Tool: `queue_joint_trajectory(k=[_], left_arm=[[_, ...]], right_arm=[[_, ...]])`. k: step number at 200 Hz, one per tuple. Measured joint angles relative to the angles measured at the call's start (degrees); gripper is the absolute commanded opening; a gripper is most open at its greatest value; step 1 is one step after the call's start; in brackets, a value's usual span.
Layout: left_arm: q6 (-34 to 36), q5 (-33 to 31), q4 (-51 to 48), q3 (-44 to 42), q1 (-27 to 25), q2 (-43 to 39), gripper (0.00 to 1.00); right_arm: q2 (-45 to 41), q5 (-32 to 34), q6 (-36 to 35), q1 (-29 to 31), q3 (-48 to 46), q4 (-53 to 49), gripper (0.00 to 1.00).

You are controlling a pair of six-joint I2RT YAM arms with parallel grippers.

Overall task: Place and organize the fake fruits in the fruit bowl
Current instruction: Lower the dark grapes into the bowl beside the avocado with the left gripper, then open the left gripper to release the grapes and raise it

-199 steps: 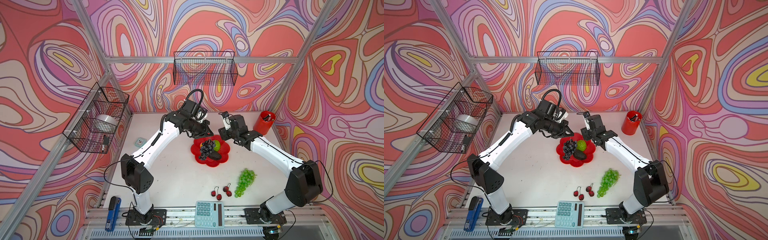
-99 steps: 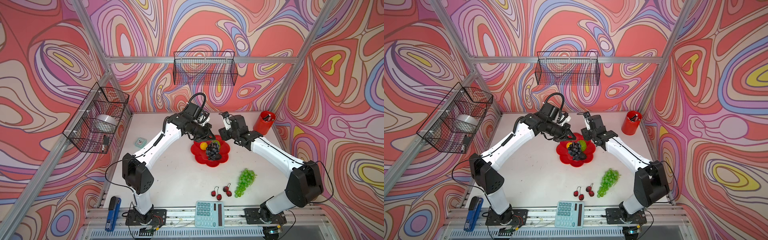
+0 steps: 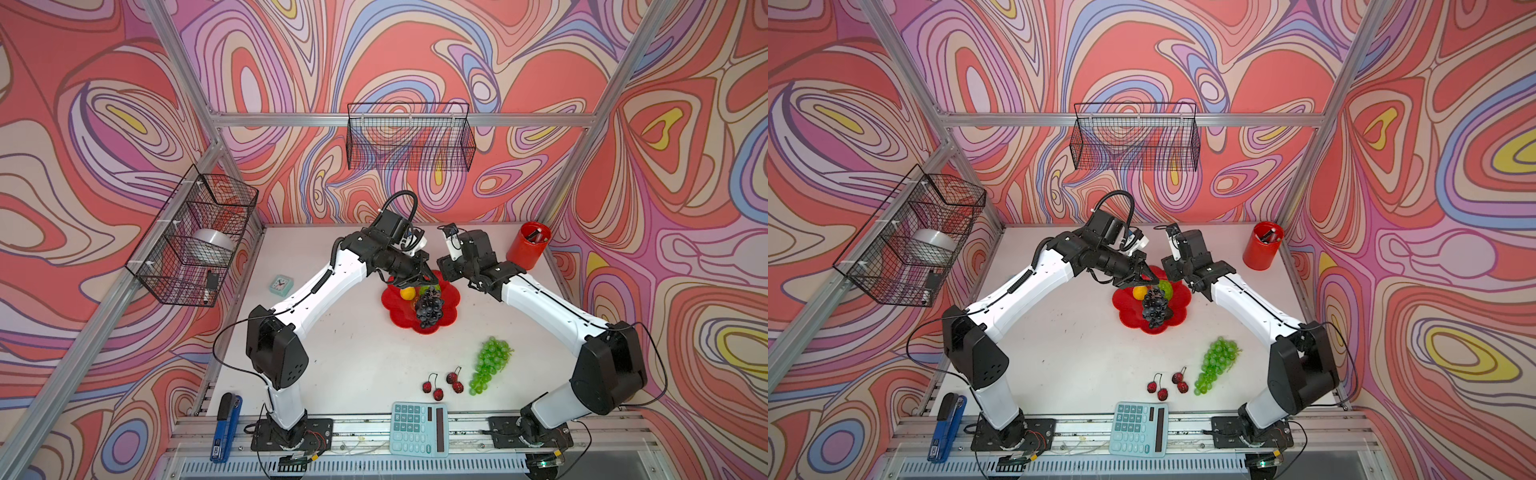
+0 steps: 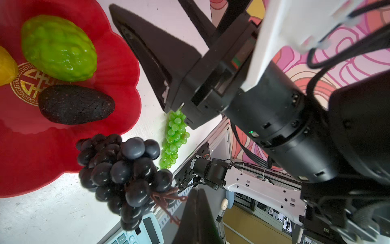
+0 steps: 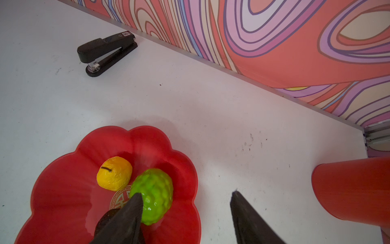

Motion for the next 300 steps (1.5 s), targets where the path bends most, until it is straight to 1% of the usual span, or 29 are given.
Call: queue_joint_trajectory(k=[53, 161, 206, 256, 300], left_arm=[[-1.9, 0.9, 2.8, -2.0, 0.0, 0.0, 0.00], [-3.0, 1.0, 6.4, -6.3, 0.0, 0.0, 0.00], [-4.8, 2.3, 11.3, -9.2, 0.3, 0.0, 0.00], [-5.5, 2.3, 12.8, -15.3, 3.8, -1.1, 0.00], [-4.9, 2.3, 12.9, -15.8, 6.2, -1.2, 0.00]], right_arm=[[0.0, 0.0, -0.2, 0.0, 0.0, -0.1, 0.70], [0.0, 0.0, -0.1, 0.0, 0.0, -0.2, 0.70], [0.0, -0.7, 0.1, 0.0, 0.2, -0.5, 0.70], [0.2, -1.1, 0.3, 0.0, 0.3, -0.7, 0.70], [1.8, -1.7, 0.3, 0.0, 1.3, -1.2, 0.70]])
